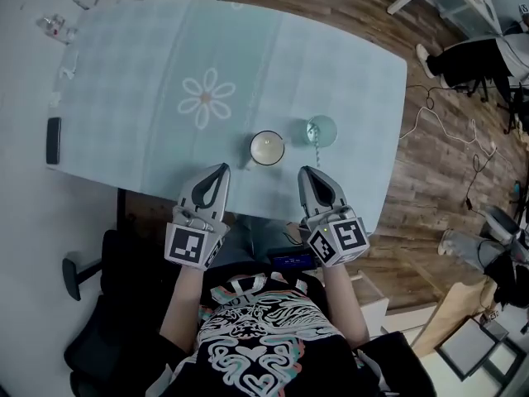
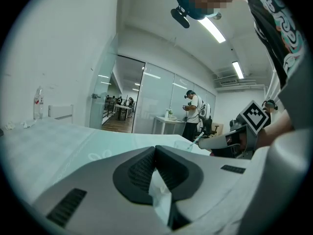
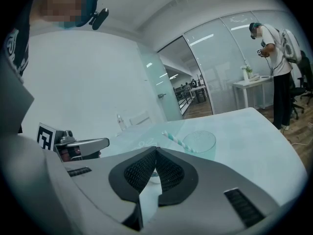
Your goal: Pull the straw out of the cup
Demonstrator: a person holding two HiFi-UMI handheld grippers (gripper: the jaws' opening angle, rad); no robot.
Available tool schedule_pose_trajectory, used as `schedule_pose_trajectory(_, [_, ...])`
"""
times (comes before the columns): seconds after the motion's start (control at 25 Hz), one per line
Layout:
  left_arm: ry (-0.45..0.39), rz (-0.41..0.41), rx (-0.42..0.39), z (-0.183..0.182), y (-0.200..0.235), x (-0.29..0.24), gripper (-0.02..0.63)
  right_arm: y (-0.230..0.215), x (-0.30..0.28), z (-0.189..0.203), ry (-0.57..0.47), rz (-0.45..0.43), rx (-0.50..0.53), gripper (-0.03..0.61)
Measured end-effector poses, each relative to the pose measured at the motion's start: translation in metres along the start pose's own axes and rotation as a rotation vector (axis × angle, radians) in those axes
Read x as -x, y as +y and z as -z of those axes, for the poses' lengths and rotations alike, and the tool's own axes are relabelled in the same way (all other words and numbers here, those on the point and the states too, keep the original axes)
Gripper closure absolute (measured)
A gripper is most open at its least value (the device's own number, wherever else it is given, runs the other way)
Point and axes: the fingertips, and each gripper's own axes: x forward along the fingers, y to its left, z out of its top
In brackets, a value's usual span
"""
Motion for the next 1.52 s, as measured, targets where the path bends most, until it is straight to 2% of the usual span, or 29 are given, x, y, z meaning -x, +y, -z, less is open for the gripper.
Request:
schedule_pose_trajectory(0.4, [0.078, 0.049, -0.025, 0.020, -0.010, -0.019, 0.614, -0.002, -0.026, 0.018, 0.012, -0.009, -0.014, 0.558])
schedule_pose_trajectory(0.6, [0.101, 0.058, -0.011, 0.029, -0.015, -0.026, 0.614, -0.004, -0.036, 0.018, 0.023, -0.028, -0.020, 0.532])
schedule_pose_trajectory(0.88, [0.122, 0.061, -0.007, 0.035, -0.014, -0.036, 0.614, -0.008, -0.043, 0.014, 0.005, -0.044, -0.030, 0.521])
schedule_pose_trajectory(1.0, [0.124, 0.059, 0.000, 0.036, -0.011, -0.041, 0.614, -0.004, -0.047, 0.007, -0.023, -0.055, -0.001, 0.520])
schedule_pose_trajectory(1.52, [0.143, 0.078, 0.000, 0.043, -0.012, -0.054, 0.614, 0.004, -0.065, 0.017, 0.005, -0.113, -0.011, 0.494])
